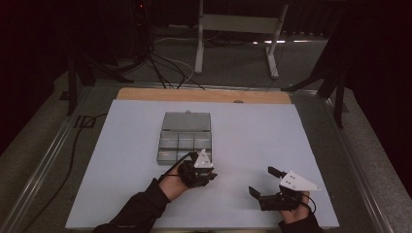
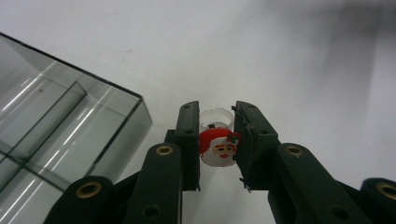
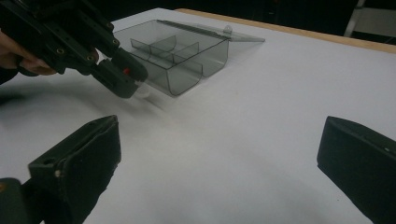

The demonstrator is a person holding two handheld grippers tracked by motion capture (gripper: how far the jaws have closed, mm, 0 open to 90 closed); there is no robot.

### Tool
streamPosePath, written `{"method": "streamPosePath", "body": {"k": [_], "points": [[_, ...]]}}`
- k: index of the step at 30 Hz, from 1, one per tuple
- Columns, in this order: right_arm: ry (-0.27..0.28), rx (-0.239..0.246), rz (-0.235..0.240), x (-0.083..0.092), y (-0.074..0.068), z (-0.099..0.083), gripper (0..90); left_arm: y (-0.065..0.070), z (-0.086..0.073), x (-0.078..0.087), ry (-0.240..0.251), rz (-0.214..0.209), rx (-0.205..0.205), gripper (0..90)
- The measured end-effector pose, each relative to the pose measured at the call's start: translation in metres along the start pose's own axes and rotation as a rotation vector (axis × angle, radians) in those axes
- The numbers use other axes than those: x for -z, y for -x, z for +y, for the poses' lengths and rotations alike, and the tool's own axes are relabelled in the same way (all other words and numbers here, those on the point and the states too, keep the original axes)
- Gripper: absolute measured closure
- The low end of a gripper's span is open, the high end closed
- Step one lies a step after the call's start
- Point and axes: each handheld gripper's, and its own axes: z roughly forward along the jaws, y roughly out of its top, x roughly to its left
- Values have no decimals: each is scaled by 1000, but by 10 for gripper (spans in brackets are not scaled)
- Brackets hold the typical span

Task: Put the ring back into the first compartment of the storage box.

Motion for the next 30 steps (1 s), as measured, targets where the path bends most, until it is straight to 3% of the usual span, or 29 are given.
{"method": "streamPosePath", "body": {"k": [30], "points": [[-3, -1, 4, 0, -1, 0, 0, -19, 2, 23, 36, 44, 34, 734]]}}
